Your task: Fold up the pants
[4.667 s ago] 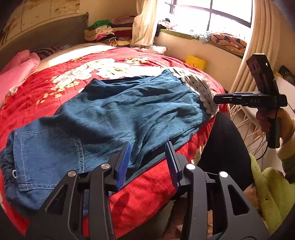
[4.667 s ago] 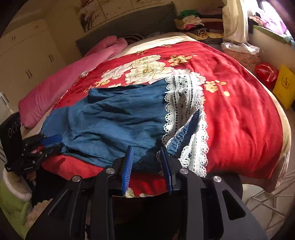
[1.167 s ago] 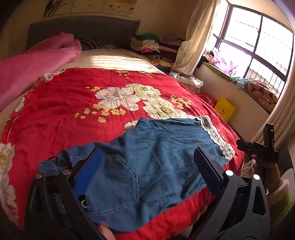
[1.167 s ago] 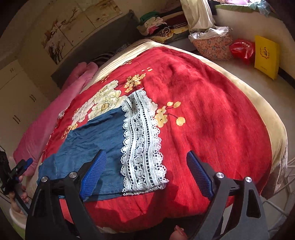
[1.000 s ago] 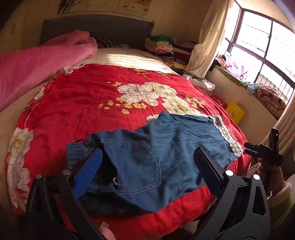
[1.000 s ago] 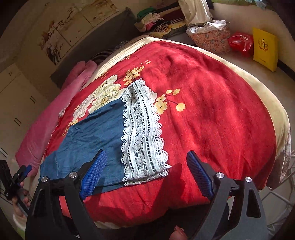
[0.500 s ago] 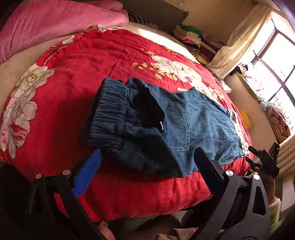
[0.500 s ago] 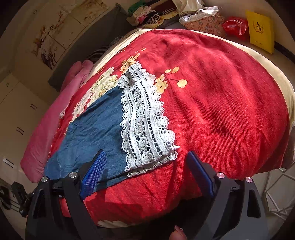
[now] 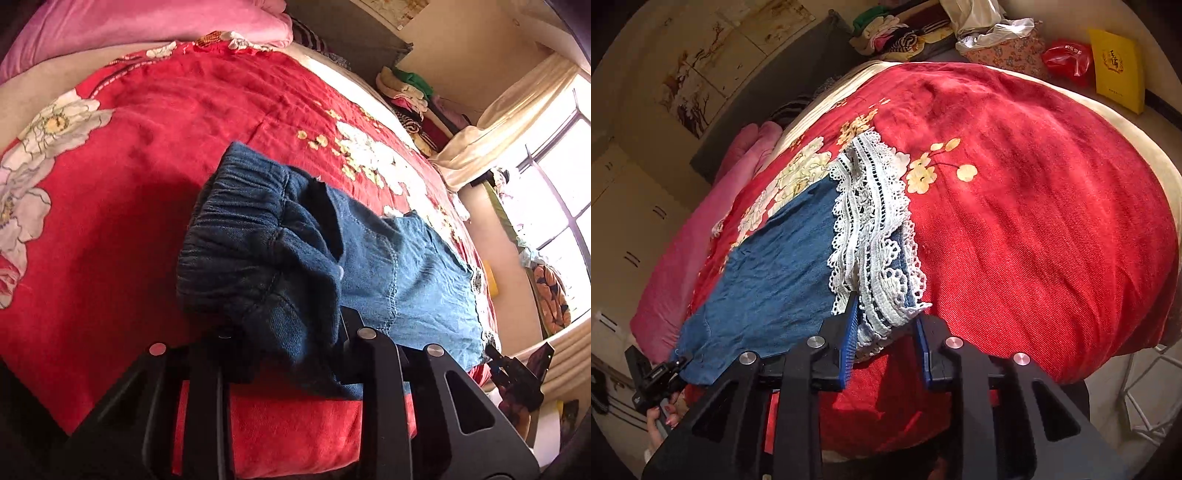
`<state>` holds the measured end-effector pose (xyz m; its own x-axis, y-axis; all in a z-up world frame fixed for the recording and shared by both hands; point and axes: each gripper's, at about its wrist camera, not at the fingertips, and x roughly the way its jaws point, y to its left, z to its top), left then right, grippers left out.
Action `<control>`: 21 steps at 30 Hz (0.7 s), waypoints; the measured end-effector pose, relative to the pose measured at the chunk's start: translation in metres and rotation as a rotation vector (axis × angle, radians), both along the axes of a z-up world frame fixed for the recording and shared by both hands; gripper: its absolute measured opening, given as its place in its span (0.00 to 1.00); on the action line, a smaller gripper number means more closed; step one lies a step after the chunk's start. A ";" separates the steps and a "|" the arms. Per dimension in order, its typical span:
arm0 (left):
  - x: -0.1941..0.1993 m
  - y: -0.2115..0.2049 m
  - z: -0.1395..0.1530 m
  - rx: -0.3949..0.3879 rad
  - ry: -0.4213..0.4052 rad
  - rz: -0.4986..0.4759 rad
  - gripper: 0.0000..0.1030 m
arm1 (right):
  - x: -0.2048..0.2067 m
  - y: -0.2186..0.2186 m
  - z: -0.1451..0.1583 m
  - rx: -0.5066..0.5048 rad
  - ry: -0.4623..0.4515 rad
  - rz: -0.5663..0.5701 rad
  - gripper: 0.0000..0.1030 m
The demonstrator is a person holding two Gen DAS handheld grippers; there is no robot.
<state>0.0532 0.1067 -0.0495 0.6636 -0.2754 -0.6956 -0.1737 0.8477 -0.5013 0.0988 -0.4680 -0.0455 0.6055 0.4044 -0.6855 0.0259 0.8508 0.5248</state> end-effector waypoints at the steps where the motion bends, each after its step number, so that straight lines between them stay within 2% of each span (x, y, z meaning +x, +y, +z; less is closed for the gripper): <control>1: -0.002 0.000 0.002 0.016 -0.009 -0.006 0.19 | 0.000 0.001 0.002 -0.018 -0.009 0.004 0.24; 3: -0.003 0.002 -0.004 0.025 -0.003 -0.018 0.20 | 0.001 0.001 -0.001 -0.043 0.000 0.005 0.24; 6: -0.005 0.012 -0.016 -0.027 0.002 -0.012 0.21 | 0.002 -0.005 -0.011 -0.002 0.024 -0.008 0.24; 9: -0.002 0.006 -0.014 0.037 -0.013 -0.033 0.21 | 0.004 -0.003 -0.016 -0.035 0.032 0.000 0.24; 11: 0.000 0.006 -0.015 0.029 -0.010 -0.044 0.21 | 0.002 -0.001 -0.013 -0.040 0.023 -0.001 0.28; 14: -0.007 0.010 -0.009 0.012 -0.026 -0.056 0.29 | -0.003 -0.003 -0.006 -0.061 0.014 -0.011 0.35; 16: -0.011 0.010 -0.006 0.001 -0.030 -0.057 0.37 | -0.007 -0.008 0.001 -0.079 0.002 -0.034 0.44; 21: -0.020 0.012 0.007 0.006 -0.061 -0.050 0.53 | -0.015 -0.018 0.016 -0.101 -0.036 -0.076 0.47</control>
<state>0.0330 0.1184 -0.0424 0.6902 -0.3056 -0.6559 -0.1001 0.8574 -0.5048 0.0833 -0.4863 -0.0294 0.6565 0.2862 -0.6980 0.0755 0.8957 0.4383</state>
